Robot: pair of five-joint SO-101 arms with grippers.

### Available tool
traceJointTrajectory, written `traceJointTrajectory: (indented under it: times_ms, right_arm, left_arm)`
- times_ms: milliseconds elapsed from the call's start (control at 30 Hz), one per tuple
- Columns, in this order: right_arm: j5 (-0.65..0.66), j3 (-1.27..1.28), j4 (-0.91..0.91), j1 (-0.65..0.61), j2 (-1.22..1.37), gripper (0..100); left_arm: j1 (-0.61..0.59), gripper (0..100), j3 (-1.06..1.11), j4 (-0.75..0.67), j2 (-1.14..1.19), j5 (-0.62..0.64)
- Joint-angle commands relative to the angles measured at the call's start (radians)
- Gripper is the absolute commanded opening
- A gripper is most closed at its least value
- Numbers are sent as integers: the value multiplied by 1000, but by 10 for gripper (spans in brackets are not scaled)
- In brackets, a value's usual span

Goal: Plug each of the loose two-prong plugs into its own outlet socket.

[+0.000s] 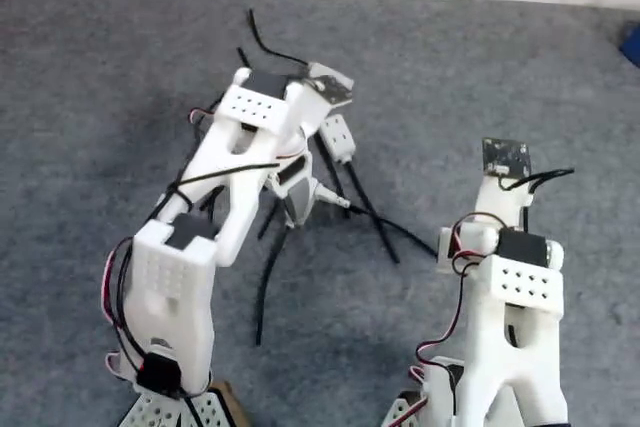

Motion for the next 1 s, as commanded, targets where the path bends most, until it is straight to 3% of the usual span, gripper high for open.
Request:
traceJointTrajectory:
  times_ms: [0, 167, 367, 533, 633, 967]
  right_arm:
    - [11, -56, 12, 18, -31, 224]
    - [14, -56, 13, 19, -31, 224]
    - [14, -56, 33, 19, -33, 224]
    - [14, -56, 33, 19, -33, 224]
    - [14, -56, 33, 19, -31, 224]
    - [15, -54, 27, 13, -24, 224]
  left_arm:
    - [13, 263, -70, -15, 35, -3]
    - [45, 261, -128, -15, 114, 0]
    - [44, 100, -219, -6, 205, -6]
    - [35, 84, -314, 80, 214, -6]
    - [-12, 73, -412, 161, 213, 0]
    - [-367, 75, -427, 163, -25, -6]
